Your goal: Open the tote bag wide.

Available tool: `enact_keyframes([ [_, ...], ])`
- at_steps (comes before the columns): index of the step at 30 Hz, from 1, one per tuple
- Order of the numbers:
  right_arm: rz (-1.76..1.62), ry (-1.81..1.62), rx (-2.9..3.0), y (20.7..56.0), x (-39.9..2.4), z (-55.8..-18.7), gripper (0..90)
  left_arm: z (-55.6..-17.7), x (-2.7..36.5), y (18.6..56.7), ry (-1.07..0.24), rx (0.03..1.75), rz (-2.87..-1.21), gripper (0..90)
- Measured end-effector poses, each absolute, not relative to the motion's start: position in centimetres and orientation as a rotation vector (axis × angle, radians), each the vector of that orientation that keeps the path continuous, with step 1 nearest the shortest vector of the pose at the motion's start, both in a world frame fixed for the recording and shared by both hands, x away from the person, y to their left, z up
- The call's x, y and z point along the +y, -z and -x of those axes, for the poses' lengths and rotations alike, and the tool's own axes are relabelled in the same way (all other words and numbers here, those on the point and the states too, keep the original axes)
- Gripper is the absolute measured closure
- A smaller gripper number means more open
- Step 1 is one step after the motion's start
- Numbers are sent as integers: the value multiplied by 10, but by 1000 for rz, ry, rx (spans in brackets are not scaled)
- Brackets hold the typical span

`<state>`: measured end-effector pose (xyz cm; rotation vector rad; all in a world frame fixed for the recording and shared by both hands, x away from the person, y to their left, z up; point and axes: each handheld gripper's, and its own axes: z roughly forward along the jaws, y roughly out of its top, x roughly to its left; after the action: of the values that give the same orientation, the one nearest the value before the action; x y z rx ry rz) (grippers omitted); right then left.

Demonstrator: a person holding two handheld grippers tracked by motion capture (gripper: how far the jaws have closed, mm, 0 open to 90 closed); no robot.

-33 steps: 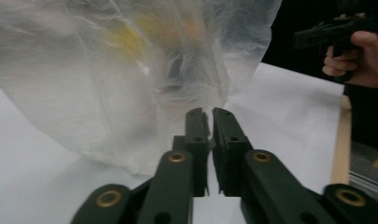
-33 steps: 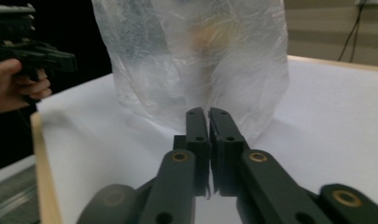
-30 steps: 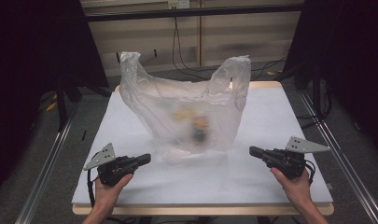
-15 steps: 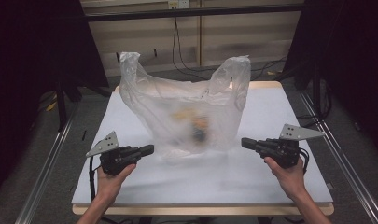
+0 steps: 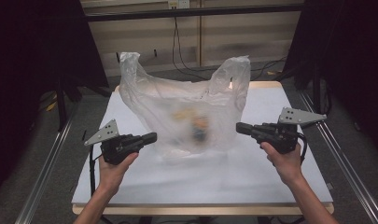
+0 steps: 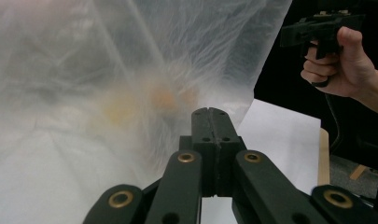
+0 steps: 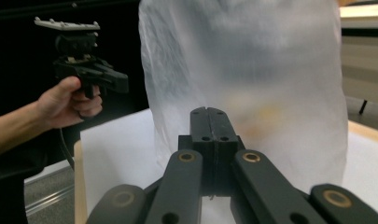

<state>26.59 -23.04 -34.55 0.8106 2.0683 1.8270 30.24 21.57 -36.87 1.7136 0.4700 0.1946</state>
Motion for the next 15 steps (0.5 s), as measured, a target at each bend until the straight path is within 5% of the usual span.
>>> enact_keyframes([
  [15,-768,-1871,2007,299,-218,-296,900,-319,204,335,-221,429,-1661,900],
])
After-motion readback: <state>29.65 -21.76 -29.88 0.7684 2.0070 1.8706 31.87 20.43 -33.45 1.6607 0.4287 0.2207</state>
